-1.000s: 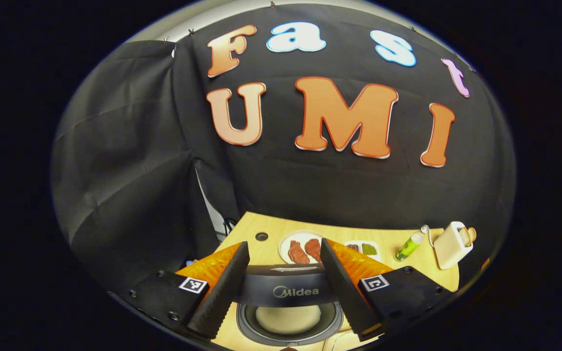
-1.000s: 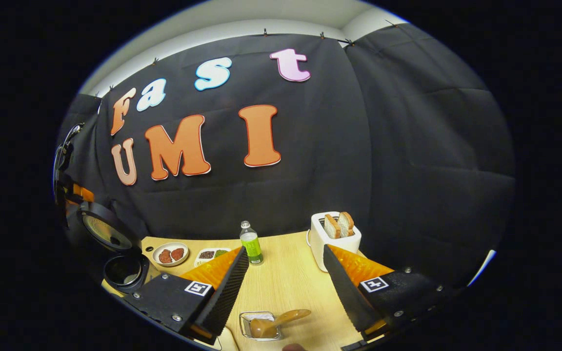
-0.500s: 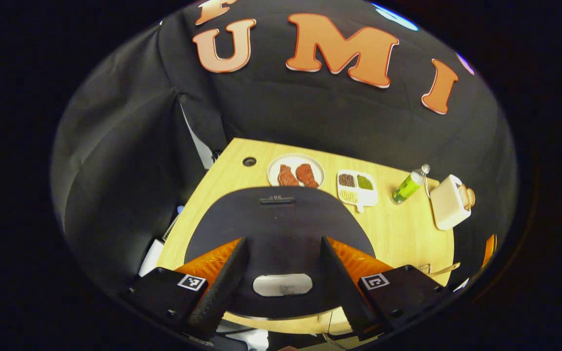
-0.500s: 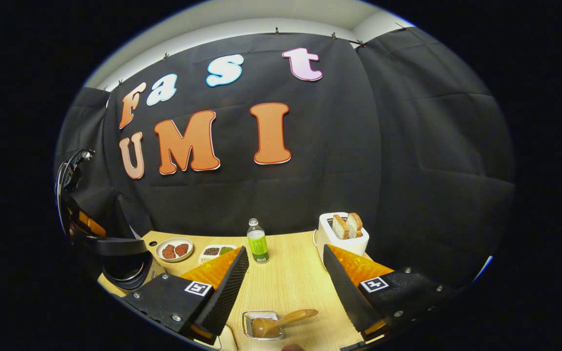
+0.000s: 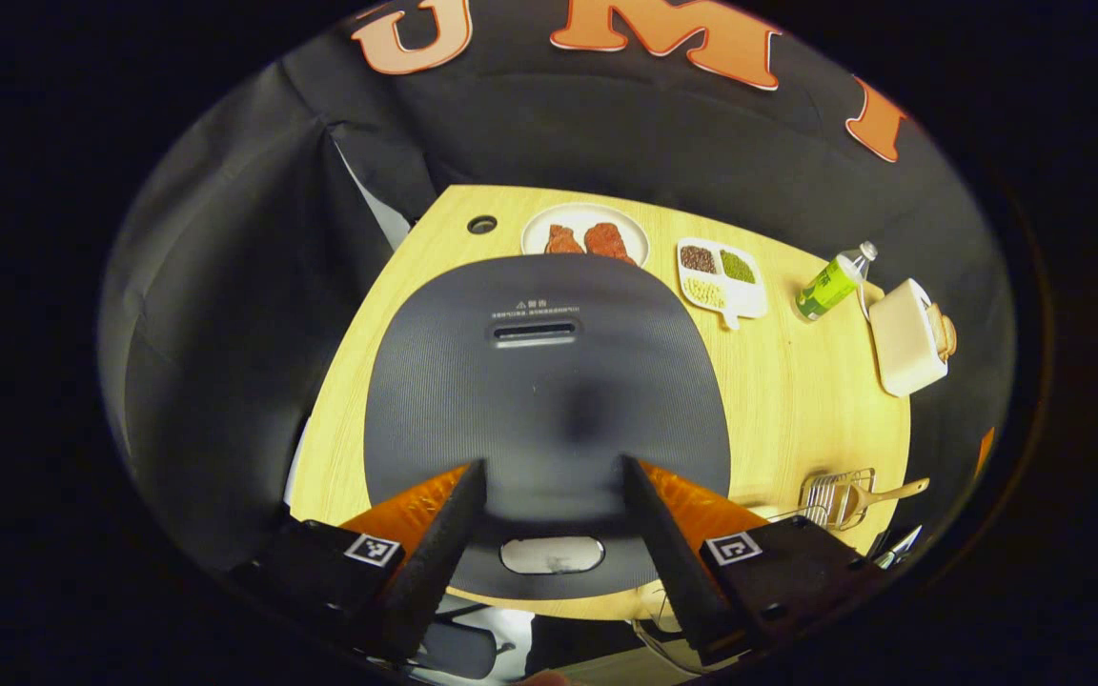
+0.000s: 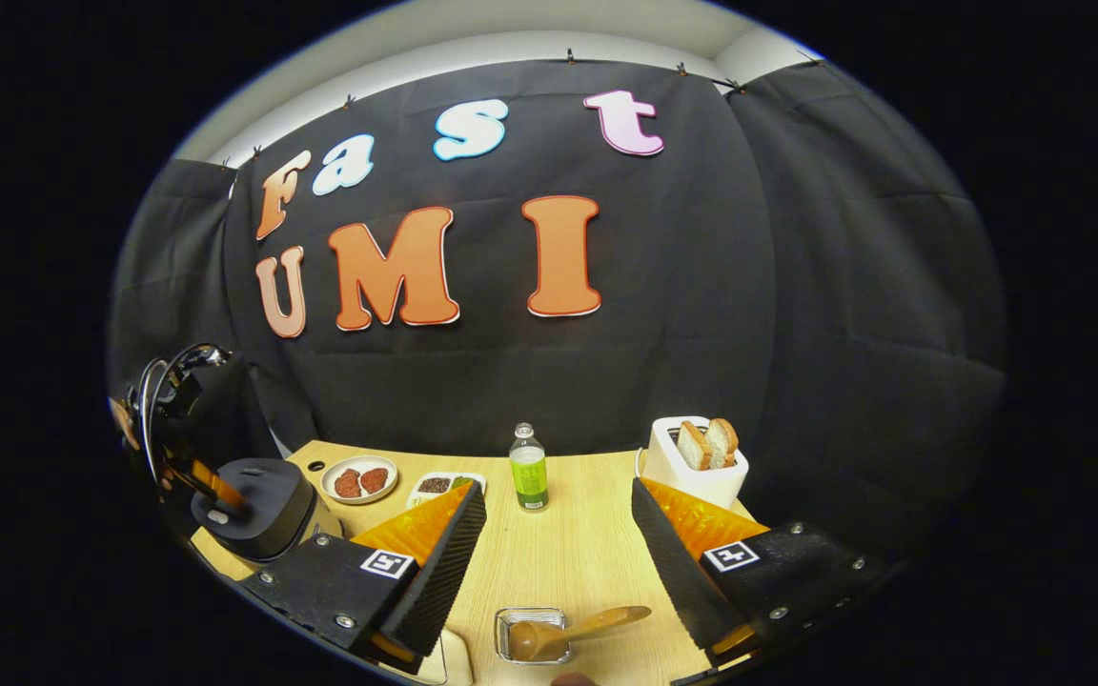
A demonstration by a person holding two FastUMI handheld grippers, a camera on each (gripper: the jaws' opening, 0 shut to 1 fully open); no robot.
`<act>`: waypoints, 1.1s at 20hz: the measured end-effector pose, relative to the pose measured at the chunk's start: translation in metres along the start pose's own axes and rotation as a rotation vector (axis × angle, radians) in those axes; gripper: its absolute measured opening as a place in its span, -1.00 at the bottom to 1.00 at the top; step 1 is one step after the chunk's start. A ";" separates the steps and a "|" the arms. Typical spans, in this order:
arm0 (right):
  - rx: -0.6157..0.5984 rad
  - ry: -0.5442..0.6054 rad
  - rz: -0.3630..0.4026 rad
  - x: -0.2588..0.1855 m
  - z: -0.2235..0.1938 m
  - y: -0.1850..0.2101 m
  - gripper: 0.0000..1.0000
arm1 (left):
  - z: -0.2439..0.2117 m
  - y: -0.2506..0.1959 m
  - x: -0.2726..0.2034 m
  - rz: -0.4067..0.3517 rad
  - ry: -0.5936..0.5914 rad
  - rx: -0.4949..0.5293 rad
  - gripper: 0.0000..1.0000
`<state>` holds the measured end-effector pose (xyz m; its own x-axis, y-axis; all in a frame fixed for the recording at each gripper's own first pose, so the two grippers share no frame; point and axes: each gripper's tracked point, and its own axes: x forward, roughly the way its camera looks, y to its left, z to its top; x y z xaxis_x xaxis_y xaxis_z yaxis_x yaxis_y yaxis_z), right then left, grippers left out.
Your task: Close the left gripper, press the button to open the rice cooker; take a wooden spoon from the chopstick holder with the right hand, scoop a spoonful of rice and pour it into the rice cooker, then put the wooden spoon back into the chopstick holder.
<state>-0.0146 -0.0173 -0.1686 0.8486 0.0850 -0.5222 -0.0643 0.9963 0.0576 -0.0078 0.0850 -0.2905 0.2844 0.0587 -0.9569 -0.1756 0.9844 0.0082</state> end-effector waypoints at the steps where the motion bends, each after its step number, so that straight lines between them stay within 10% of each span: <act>1: -0.004 0.003 0.007 0.000 -0.001 0.003 0.89 | -0.001 0.000 0.001 -0.002 0.023 -0.005 1.00; 12: -0.050 -0.001 0.067 -0.002 0.001 0.032 0.89 | -0.003 0.001 0.002 -0.011 0.033 0.024 1.00; 22: -0.078 -0.035 0.096 -0.001 0.005 0.048 0.89 | 0.011 0.001 -0.001 -0.038 -0.413 0.113 0.99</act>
<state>-0.0161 0.0303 -0.1615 0.8540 0.1807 -0.4878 -0.1858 0.9818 0.0384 0.0025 0.0875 -0.2867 0.6459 0.0612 -0.7610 -0.0600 0.9978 0.0293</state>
